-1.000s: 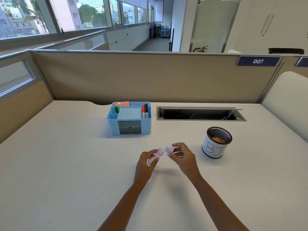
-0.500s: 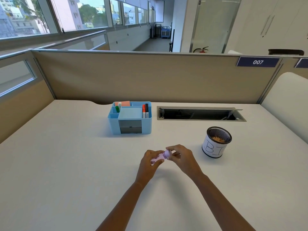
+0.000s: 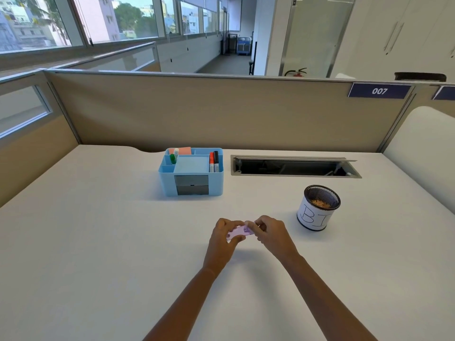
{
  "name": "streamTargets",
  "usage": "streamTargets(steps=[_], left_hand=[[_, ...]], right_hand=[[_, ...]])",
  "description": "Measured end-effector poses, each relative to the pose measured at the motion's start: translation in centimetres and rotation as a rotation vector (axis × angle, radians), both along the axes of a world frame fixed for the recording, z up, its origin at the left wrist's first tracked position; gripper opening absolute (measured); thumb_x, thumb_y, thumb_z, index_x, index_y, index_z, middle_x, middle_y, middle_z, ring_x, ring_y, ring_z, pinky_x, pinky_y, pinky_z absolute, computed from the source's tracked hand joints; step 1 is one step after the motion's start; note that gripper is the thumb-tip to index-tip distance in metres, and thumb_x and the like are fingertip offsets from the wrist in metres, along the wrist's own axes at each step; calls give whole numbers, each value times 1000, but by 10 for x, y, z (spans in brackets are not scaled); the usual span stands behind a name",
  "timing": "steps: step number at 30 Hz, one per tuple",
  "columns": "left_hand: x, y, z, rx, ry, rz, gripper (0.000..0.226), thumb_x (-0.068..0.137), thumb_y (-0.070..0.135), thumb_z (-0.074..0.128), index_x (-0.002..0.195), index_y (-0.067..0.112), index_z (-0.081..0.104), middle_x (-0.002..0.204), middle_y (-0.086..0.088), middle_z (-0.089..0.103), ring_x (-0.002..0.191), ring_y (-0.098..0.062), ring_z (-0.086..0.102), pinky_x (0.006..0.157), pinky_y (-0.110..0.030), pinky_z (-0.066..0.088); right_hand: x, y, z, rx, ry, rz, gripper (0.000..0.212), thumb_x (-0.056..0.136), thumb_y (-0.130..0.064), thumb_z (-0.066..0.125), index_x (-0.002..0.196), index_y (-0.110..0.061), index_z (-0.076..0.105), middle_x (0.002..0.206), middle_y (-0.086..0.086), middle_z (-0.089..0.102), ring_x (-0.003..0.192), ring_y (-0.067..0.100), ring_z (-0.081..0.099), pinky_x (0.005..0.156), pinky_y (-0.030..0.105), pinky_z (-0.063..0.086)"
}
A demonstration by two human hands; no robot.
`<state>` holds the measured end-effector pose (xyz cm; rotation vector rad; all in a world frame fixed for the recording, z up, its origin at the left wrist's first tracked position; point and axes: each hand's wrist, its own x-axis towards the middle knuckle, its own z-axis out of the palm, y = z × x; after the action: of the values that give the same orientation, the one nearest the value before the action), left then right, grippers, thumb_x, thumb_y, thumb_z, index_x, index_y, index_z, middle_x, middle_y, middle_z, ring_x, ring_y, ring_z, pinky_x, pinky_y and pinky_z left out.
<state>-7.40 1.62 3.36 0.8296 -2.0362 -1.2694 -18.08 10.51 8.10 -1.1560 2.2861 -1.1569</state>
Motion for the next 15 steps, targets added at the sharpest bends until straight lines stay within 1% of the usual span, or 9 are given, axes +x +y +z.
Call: streamTargets(steps=[2,4,6,8,10,12,13,15], left_hand=[[0,0,-2,4,-18,-3,30,84,15,61,113,10,56,112,-3,54,94,-12,51,70,-1,40],[2,0,-2,40,-9,3,30,85,15,61,114,11,55,114,-6,56,94,-14,52,72,-4,41],[3,-1,-3,60,7,1,28,85,13,61,112,12,56,112,-6,59,94,-17,55,71,-4,42],[3,-1,-2,66,12,-7,28,84,12,61,112,11,57,111,-8,62,93,-17,56,72,-5,41],[2,-1,-2,73,20,-9,28,84,9,62,111,10,58,111,-10,64,91,-16,56,74,-7,42],[1,0,-1,90,40,-1,27,83,7,62,110,9,59,110,-10,65,92,-18,57,76,-10,43],[0,1,0,102,47,5,26,83,7,62,109,8,59,110,-10,64,93,-19,57,78,-14,44],[-3,3,1,120,50,16,26,84,6,61,109,7,59,110,-9,64,92,-18,56,82,-22,44]], right_hand=[[0,0,0,12,6,-12,31,87,-30,58,90,1,63,85,16,69,74,22,59,68,32,46],[2,0,1,-14,-26,7,29,88,-26,56,105,-3,60,100,12,65,85,20,58,74,26,45],[3,1,1,-52,-85,67,29,89,-19,55,116,-9,54,111,9,60,93,18,57,77,20,46],[4,2,1,-51,-47,115,28,87,-7,56,116,-9,55,116,9,59,94,16,56,73,7,45],[3,2,-1,-45,-8,114,30,84,3,56,113,-6,58,117,12,60,91,16,56,68,0,43],[1,2,-1,-49,17,101,31,82,7,56,110,-5,59,115,16,62,85,17,56,65,-1,42],[1,1,0,-50,40,100,30,82,7,56,110,-4,60,113,17,62,84,17,56,65,1,42],[1,0,1,-54,78,111,28,82,7,56,108,-3,60,111,19,63,85,20,56,69,8,42]])
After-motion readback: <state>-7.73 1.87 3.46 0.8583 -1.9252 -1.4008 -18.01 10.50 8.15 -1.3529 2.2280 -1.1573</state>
